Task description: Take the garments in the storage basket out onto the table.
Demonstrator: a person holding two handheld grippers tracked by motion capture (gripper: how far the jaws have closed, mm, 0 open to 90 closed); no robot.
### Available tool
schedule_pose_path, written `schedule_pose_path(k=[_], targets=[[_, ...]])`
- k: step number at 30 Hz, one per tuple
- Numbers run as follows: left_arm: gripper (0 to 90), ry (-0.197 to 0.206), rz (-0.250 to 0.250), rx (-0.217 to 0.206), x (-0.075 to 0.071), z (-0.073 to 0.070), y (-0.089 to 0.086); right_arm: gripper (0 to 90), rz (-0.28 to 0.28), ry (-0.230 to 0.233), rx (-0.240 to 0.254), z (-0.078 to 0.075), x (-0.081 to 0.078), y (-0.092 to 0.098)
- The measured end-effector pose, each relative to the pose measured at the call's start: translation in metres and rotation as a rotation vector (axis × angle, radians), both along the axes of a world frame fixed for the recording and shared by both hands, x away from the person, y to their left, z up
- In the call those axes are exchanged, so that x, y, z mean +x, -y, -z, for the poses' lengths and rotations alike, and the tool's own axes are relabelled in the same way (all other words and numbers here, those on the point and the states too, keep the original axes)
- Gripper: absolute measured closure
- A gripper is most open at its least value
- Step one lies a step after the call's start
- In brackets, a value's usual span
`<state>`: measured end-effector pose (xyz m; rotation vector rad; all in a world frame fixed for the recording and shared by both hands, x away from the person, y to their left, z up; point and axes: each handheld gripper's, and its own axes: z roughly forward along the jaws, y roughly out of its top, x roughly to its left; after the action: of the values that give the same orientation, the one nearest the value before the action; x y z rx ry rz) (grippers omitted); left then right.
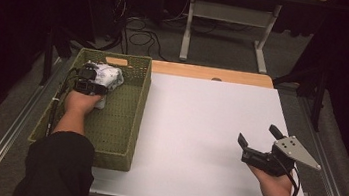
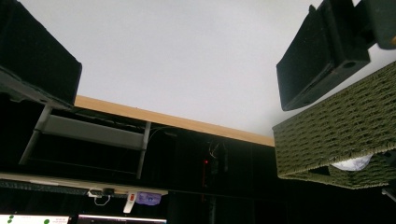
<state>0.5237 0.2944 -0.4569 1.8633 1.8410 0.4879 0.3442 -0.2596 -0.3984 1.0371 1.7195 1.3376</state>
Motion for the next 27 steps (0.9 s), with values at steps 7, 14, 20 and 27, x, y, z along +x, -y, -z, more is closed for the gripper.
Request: schedule_pose_path(k=[7,14,20,27], targets=[[55.5,-0.002,0.004,0.012,-0.0010,0.0004,0.0011,0.7,0.000,-0.002,0.001,-0.0002,-0.0001,0.0003],[67.0,-0.004,0.000,0.010,-0.0023,-0.0003,0.0013,0.8,-0.002,0.003,0.002,-0.0010,-0.0005,0.0007],[70.4,-0.005,-0.008,0.009,-0.0026,-0.0018,0.0012,0.7,0.000,0.005,0.001,-0.0011,-0.0009,0.0010],[71.7,0.011,-0.029,-0.014,-0.0038,-0.0069,-0.0023,0.8,0.002,0.008,0.001,-0.0015,-0.0011,0.0014]])
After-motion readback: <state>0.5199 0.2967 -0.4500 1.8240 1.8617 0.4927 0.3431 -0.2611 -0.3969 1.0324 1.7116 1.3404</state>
